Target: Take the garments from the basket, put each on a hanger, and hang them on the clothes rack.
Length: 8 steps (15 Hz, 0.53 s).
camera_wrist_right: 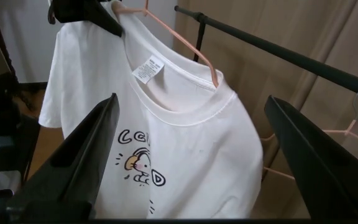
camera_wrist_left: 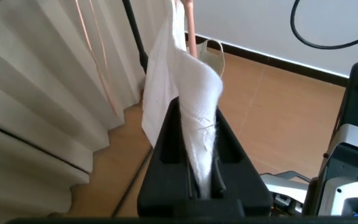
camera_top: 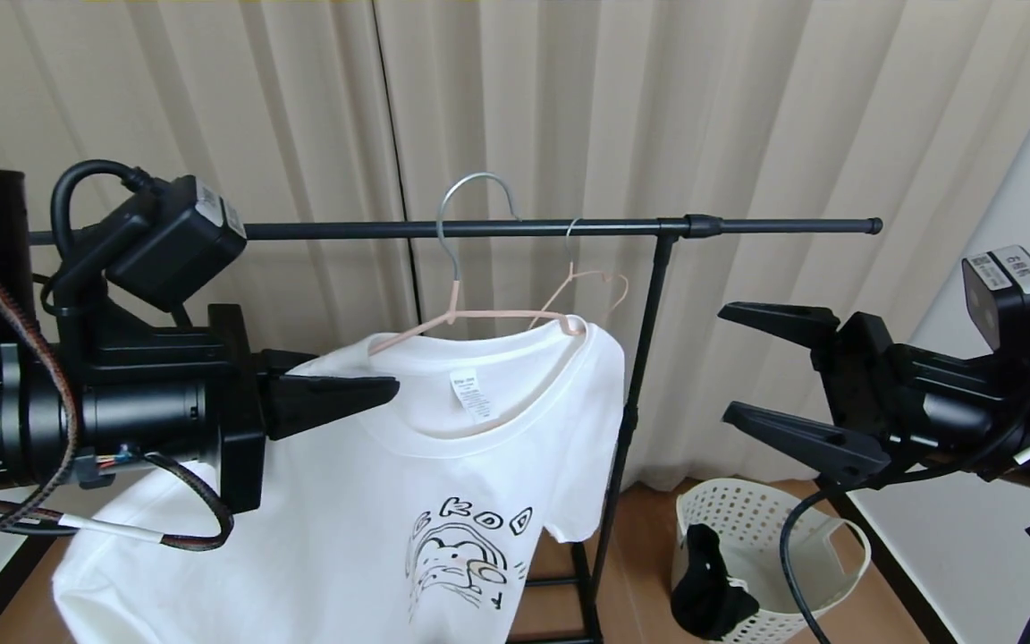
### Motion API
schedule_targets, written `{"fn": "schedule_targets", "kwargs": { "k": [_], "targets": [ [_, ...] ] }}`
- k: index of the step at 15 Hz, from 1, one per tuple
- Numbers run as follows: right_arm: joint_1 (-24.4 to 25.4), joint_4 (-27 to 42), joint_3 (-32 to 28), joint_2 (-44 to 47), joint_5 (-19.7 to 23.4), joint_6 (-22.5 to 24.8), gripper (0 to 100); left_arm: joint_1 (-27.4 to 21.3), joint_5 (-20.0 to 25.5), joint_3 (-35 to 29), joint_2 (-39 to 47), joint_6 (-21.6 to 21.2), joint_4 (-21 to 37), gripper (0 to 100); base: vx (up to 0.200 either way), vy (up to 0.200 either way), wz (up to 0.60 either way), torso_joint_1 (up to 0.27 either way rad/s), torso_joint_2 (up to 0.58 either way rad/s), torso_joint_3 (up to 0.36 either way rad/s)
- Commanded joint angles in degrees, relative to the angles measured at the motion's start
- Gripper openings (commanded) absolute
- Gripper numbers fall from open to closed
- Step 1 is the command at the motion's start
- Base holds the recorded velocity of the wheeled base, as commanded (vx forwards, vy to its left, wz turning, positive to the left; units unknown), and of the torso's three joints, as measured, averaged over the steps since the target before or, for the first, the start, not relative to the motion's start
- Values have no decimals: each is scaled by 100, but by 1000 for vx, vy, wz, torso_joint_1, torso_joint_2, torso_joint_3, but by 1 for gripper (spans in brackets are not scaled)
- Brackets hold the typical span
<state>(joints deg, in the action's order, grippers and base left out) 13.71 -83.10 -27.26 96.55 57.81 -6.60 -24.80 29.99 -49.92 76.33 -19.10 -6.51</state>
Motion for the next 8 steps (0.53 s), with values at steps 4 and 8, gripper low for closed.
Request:
{"fn": "schedule_targets", "kwargs": {
  "k": [4, 8],
  "targets": [
    [-53, 5, -122, 558, -6, 493, 100, 142, 7, 791, -382, 3, -1037, 0, 0, 0, 0, 0, 0, 0],
    [-123, 5, -166, 1050, -103, 1565, 100, 159, 25, 1345, -487, 12, -2047, 0, 0, 0, 0, 0, 0, 0]
  ]
}}
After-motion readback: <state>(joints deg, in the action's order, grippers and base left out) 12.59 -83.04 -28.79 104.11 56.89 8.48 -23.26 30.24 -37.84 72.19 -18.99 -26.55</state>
